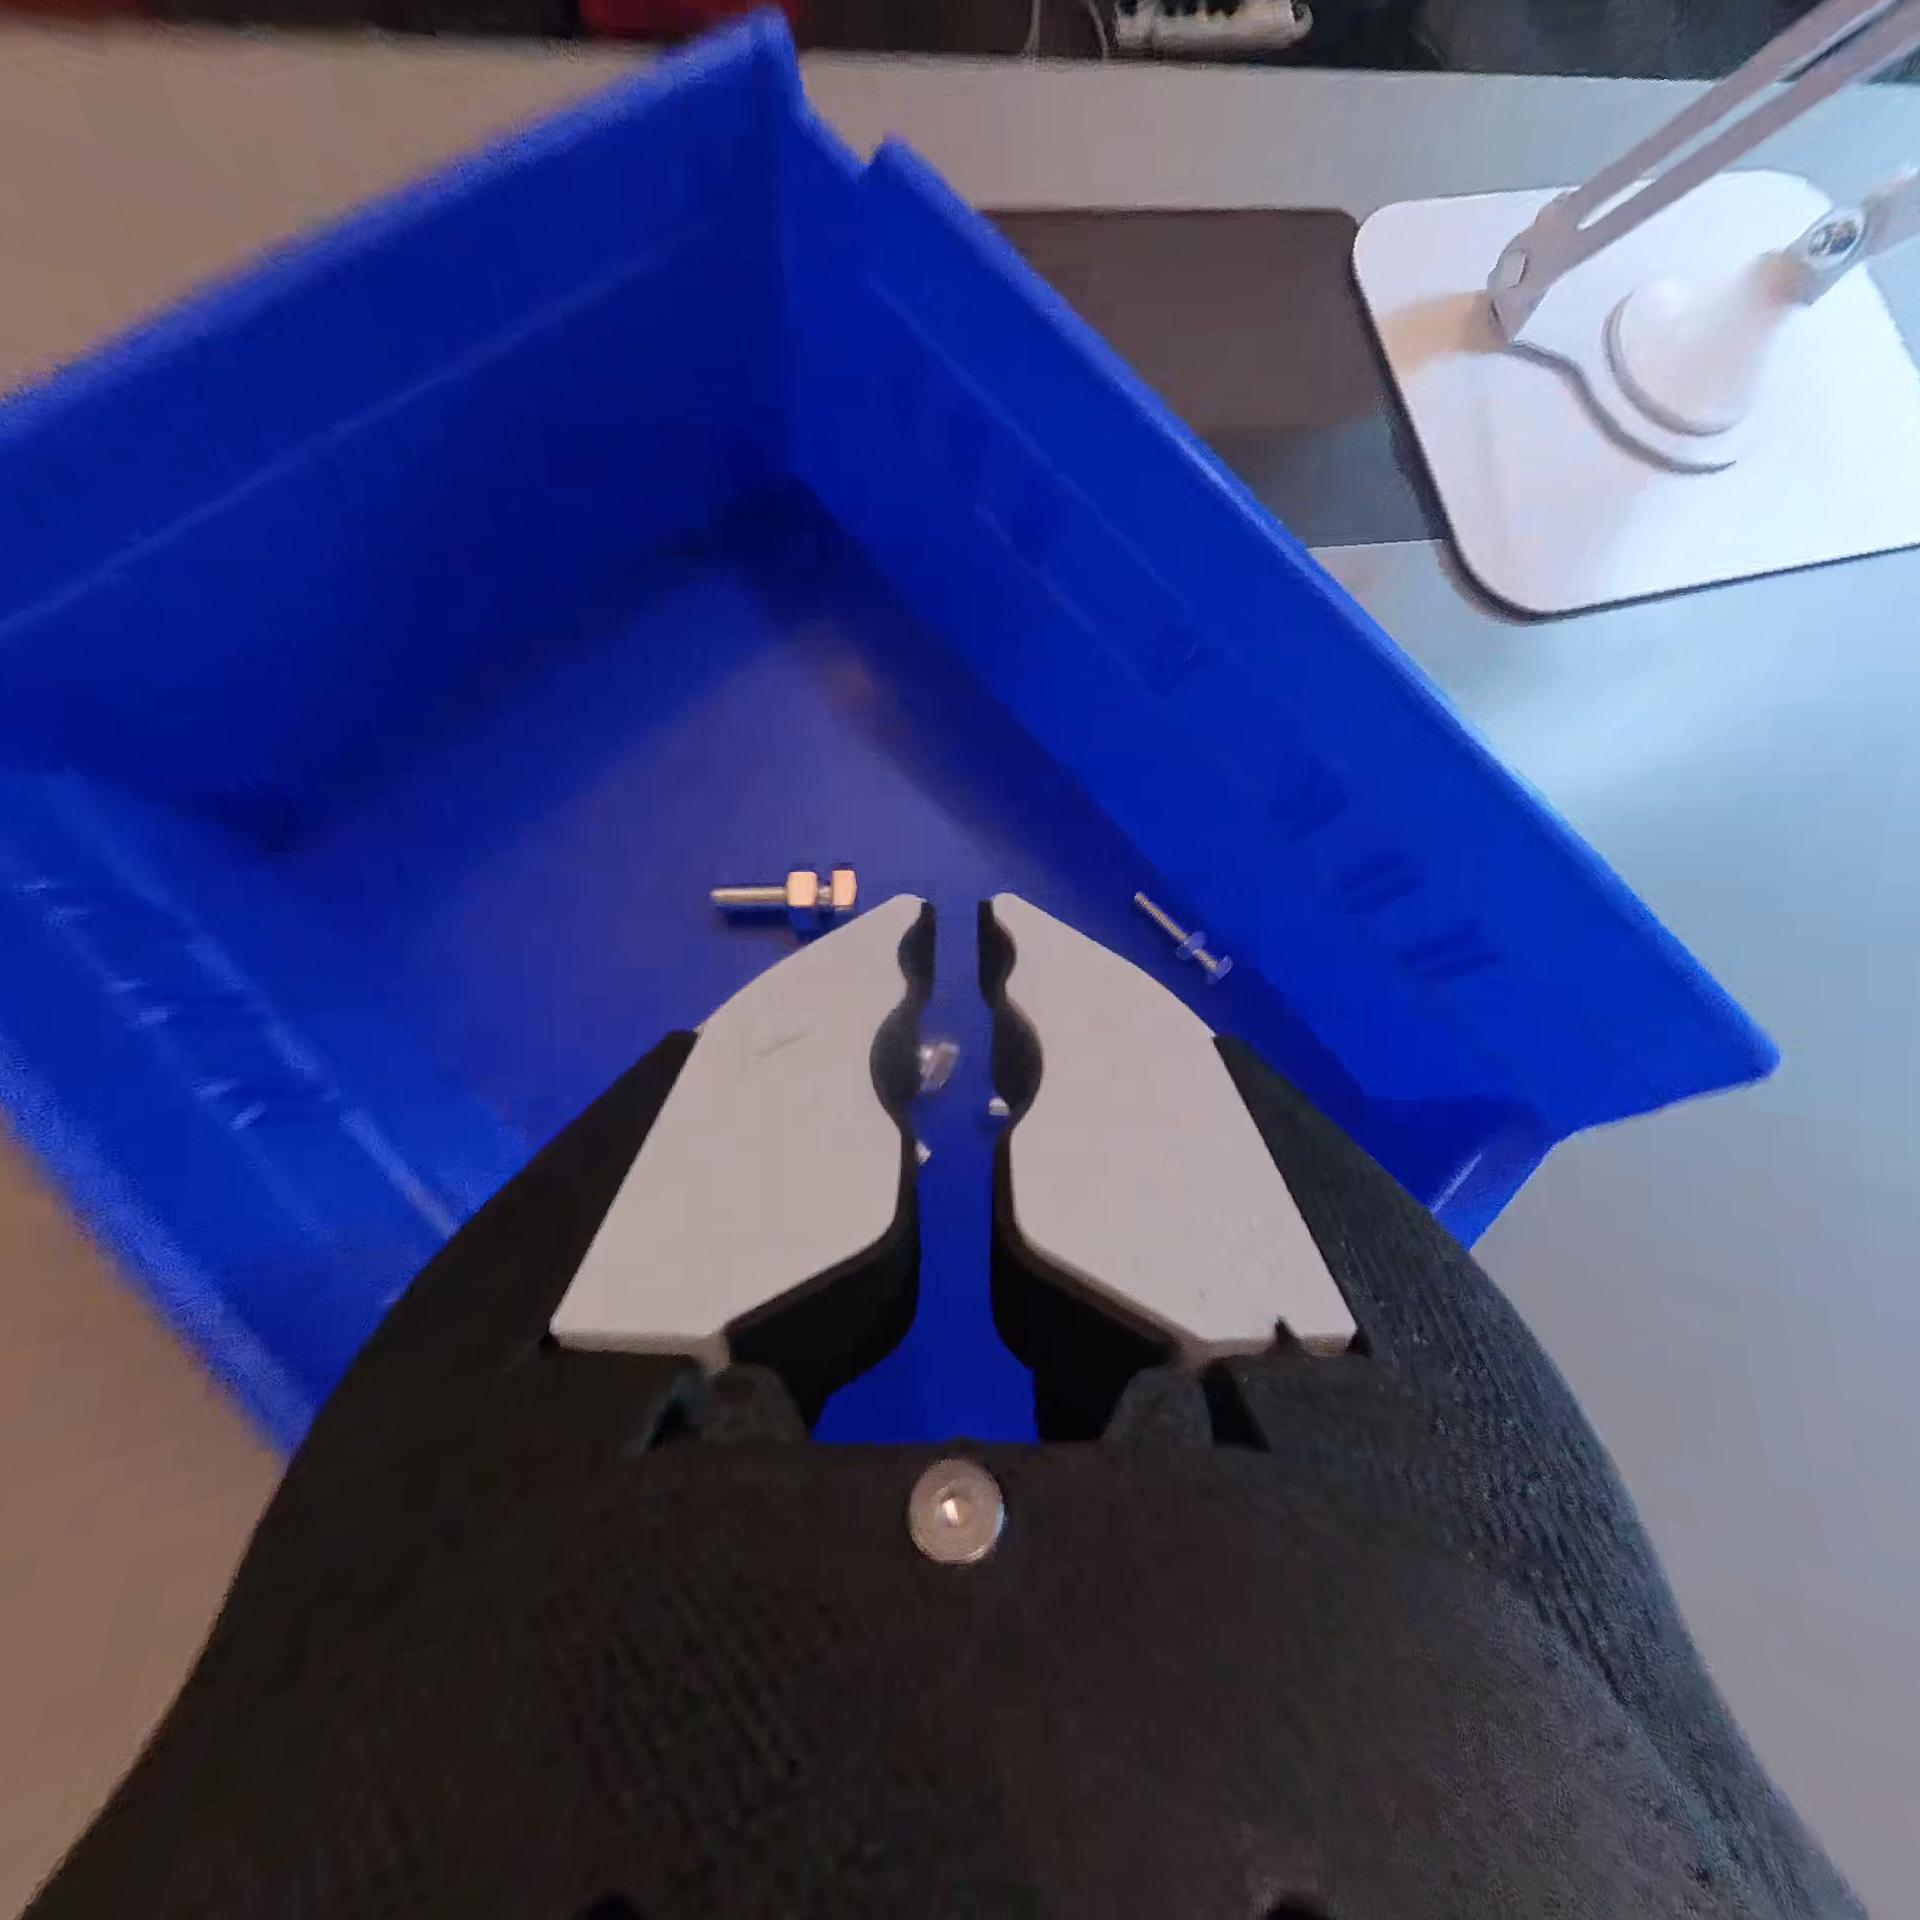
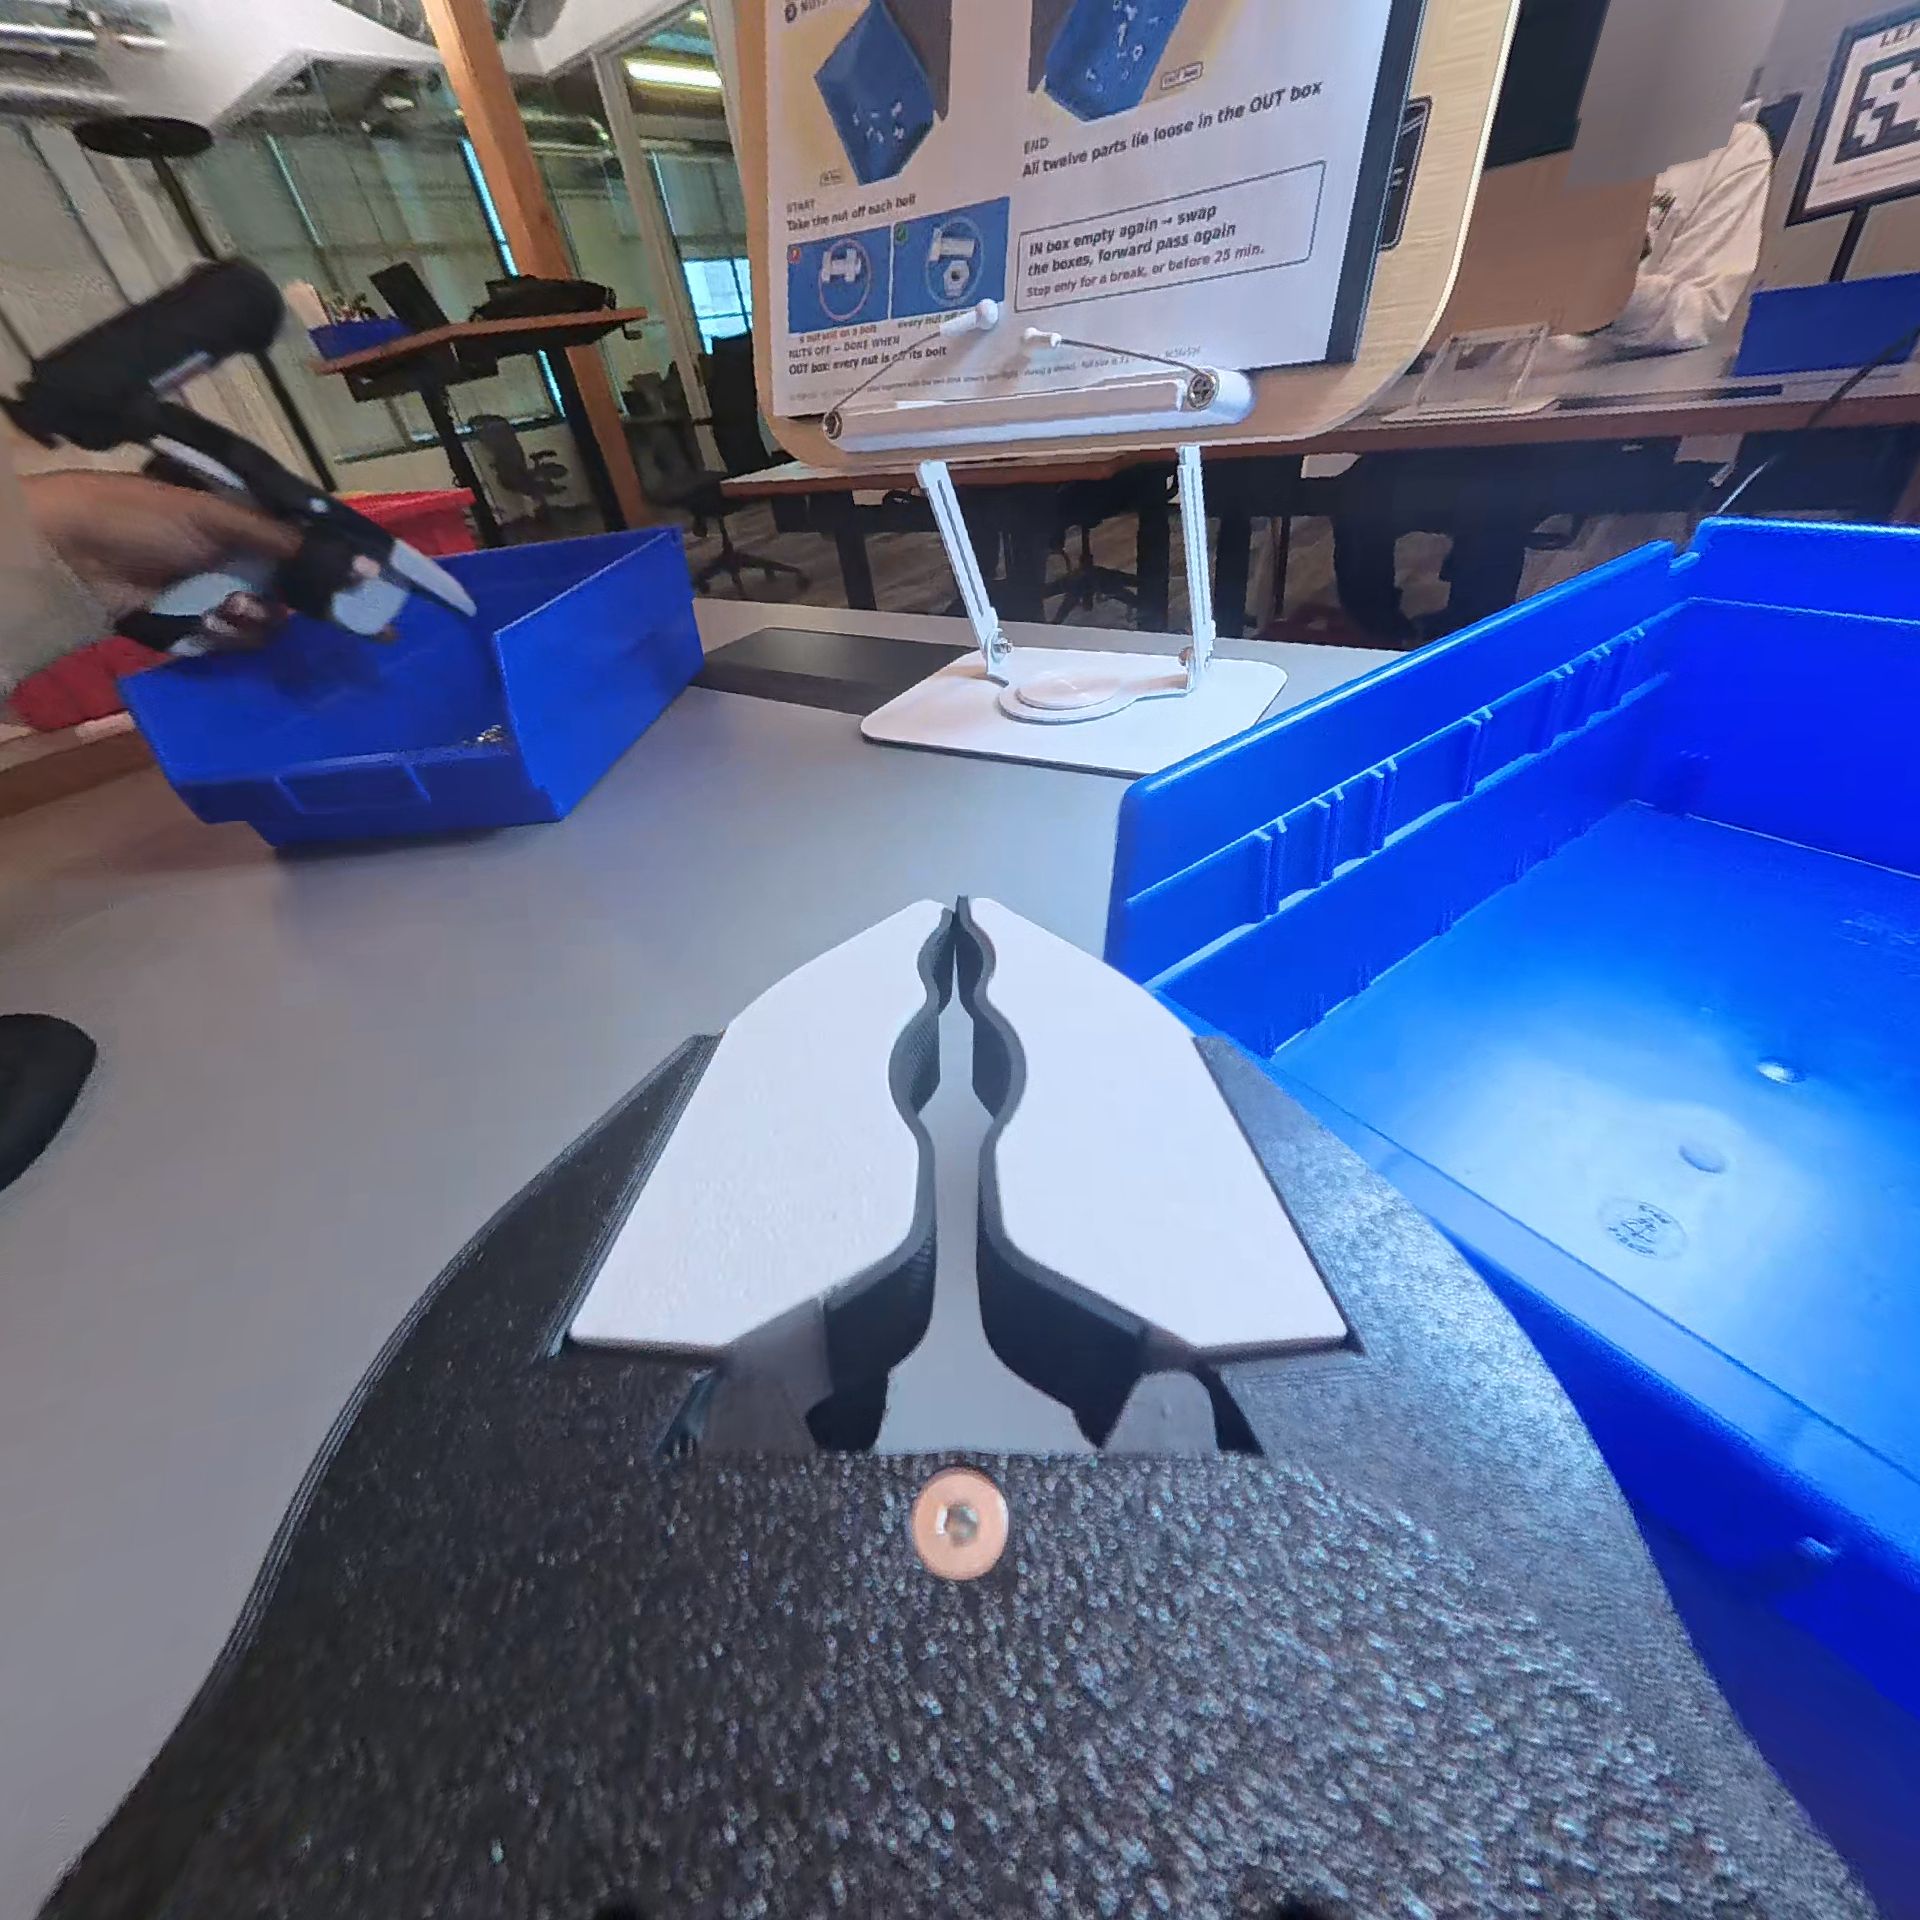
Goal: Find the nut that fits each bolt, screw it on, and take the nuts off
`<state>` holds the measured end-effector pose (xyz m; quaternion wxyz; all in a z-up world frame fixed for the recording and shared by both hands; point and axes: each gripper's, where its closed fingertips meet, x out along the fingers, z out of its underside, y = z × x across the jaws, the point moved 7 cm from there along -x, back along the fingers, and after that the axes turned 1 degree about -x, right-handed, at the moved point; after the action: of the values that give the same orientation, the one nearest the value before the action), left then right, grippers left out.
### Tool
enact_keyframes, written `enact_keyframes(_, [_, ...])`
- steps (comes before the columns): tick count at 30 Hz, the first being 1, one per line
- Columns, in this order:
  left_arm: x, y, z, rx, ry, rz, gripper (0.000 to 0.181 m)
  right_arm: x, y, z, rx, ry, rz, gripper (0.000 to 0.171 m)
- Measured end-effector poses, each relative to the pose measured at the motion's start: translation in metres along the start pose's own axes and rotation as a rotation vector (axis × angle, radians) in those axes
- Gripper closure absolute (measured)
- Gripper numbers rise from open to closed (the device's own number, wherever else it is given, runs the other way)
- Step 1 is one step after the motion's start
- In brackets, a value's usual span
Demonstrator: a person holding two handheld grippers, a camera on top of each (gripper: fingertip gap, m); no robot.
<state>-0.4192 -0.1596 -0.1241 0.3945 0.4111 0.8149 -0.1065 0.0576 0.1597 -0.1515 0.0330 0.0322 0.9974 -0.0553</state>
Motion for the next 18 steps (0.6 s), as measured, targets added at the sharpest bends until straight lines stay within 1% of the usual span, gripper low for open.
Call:
enact_keyframes(2, [0.023,-0.011,-0.004,-0.103,-0.090,0.029,0.165,0.000,-0.001,0.002,-0.005,-0.012,-0.010,0.169])
enact_keyframes(4, [0.041,-0.023,-0.002,-0.147,-0.169,-0.015,0.157,0.001,-0.002,0.003,-0.016,-0.023,-0.019,0.167])
enact_keyframes(9, [0.066,-0.041,0.009,-0.244,-0.308,-0.082,0.147,0.000,-0.003,0.002,-0.014,-0.031,-0.045,0.167])
enact_keyframes(11, [0.069,-0.041,0.009,-0.283,-0.318,-0.063,0.150,0.001,-0.005,0.002,0.010,-0.038,-0.065,0.167])
enact_keyframes(14, [0.075,-0.039,0.012,-0.281,-0.341,-0.057,0.156,0.002,-0.007,0.003,0.026,-0.049,-0.091,0.167])
enact_keyframes(18, [0.078,-0.036,0.010,-0.225,-0.346,-0.078,0.156,0.002,-0.009,0.004,0.000,-0.068,-0.098,0.168])
